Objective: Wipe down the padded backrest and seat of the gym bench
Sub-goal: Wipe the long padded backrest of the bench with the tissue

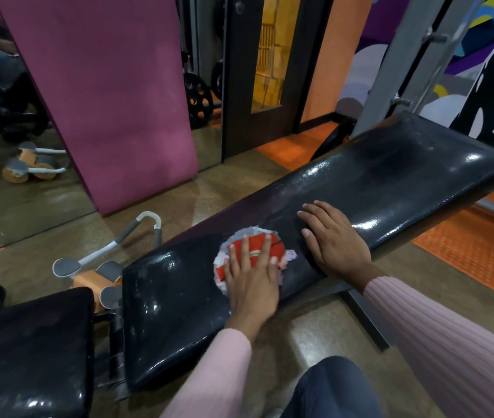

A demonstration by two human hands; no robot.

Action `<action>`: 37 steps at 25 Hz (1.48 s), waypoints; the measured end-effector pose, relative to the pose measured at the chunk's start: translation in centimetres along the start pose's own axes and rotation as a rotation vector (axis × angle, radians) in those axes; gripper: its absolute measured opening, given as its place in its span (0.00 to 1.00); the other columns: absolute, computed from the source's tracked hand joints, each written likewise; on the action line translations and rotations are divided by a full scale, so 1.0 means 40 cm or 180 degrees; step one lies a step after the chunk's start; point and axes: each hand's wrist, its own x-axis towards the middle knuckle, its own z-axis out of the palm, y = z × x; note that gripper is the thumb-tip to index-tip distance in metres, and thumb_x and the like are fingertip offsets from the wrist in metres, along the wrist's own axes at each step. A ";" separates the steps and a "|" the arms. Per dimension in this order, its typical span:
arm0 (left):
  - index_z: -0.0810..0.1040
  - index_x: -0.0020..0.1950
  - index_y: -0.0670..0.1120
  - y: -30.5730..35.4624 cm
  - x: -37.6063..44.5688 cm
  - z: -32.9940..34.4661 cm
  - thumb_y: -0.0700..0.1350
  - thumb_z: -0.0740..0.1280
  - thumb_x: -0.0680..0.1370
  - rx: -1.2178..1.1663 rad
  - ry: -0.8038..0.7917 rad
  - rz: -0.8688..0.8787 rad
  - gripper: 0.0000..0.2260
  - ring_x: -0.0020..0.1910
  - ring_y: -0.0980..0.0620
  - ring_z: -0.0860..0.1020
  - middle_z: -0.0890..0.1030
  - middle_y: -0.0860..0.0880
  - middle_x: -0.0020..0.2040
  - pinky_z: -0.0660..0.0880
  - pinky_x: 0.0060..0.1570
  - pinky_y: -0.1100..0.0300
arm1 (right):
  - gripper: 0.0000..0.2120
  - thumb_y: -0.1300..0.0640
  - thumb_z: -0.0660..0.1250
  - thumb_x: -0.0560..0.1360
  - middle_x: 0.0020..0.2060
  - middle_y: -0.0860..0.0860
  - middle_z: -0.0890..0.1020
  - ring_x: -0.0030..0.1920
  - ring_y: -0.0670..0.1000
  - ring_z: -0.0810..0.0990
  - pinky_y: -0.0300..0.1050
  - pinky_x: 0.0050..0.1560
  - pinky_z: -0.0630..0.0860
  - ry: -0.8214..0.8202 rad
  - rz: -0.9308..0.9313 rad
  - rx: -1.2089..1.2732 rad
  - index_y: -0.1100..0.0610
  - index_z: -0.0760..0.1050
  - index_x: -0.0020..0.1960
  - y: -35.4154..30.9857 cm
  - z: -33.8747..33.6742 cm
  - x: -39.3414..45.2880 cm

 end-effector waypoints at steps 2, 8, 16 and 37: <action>0.44 0.77 0.62 -0.028 -0.046 0.006 0.61 0.37 0.79 -0.0036 0.0168 -0.0219 0.25 0.77 0.44 0.41 0.46 0.48 0.79 0.41 0.74 0.45 | 0.20 0.51 0.54 0.82 0.65 0.56 0.76 0.69 0.58 0.69 0.54 0.70 0.66 0.0040 -0.0042 0.0005 0.61 0.73 0.67 0.003 0.003 0.002; 0.47 0.77 0.61 0.053 -0.092 0.034 0.62 0.29 0.76 0.0017 0.0157 0.0141 0.29 0.76 0.38 0.44 0.48 0.45 0.79 0.40 0.71 0.43 | 0.19 0.52 0.54 0.81 0.66 0.55 0.76 0.69 0.59 0.70 0.57 0.69 0.63 0.0067 -0.0138 -0.0352 0.58 0.73 0.67 -0.005 0.000 0.011; 0.43 0.76 0.62 -0.038 -0.035 -0.005 0.60 0.41 0.81 -0.0025 -0.0007 -0.0305 0.23 0.77 0.43 0.40 0.44 0.48 0.79 0.40 0.74 0.45 | 0.20 0.53 0.54 0.80 0.67 0.56 0.74 0.72 0.59 0.67 0.57 0.71 0.64 -0.0077 -0.0385 0.0112 0.59 0.71 0.68 -0.059 0.009 0.000; 0.49 0.76 0.63 0.049 -0.117 0.058 0.59 0.44 0.79 0.0141 0.0317 0.0118 0.25 0.76 0.38 0.43 0.47 0.46 0.79 0.39 0.71 0.43 | 0.22 0.52 0.52 0.82 0.67 0.59 0.74 0.72 0.60 0.67 0.60 0.69 0.67 -0.0002 -0.0300 0.0286 0.63 0.71 0.69 -0.068 0.025 -0.004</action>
